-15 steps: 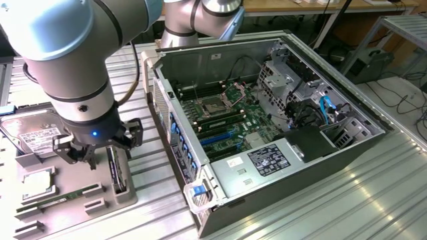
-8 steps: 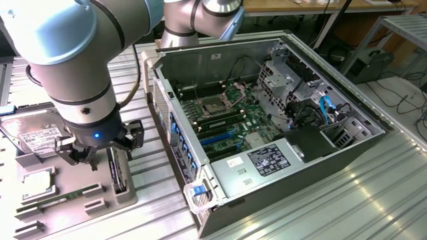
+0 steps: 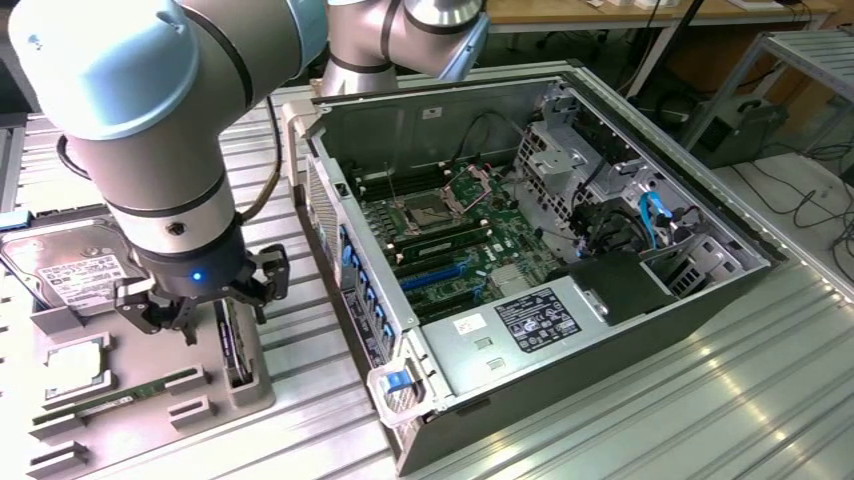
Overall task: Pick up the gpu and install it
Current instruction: 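Pick up the gpu and move the gpu toward the slot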
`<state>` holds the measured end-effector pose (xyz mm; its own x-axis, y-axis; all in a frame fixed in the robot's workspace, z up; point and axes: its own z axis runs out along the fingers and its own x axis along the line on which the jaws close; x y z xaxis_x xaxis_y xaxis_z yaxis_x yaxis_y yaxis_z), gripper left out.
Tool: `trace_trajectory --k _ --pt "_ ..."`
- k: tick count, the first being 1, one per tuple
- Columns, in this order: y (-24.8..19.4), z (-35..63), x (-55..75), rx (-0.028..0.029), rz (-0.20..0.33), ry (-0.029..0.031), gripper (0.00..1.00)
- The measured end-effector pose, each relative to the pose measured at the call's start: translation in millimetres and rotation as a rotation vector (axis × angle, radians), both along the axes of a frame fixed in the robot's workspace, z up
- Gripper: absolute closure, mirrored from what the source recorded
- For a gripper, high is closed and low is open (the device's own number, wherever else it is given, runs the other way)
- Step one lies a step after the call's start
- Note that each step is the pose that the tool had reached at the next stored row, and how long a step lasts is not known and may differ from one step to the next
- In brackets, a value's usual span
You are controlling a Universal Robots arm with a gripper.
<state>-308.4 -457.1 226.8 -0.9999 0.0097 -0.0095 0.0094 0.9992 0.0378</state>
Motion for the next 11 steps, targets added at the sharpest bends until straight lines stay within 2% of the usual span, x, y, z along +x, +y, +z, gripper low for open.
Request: trace_trajectory --k 9,10,11 --pt "0.0 -3.5 2.0 -0.0001 0.0 0.0012 0.28" --pt "0.0 -3.5 2.0 0.0 0.0 0.0011 0.29" --pt "0.0 -3.5 2.0 0.0 0.0 0.0011 0.36"
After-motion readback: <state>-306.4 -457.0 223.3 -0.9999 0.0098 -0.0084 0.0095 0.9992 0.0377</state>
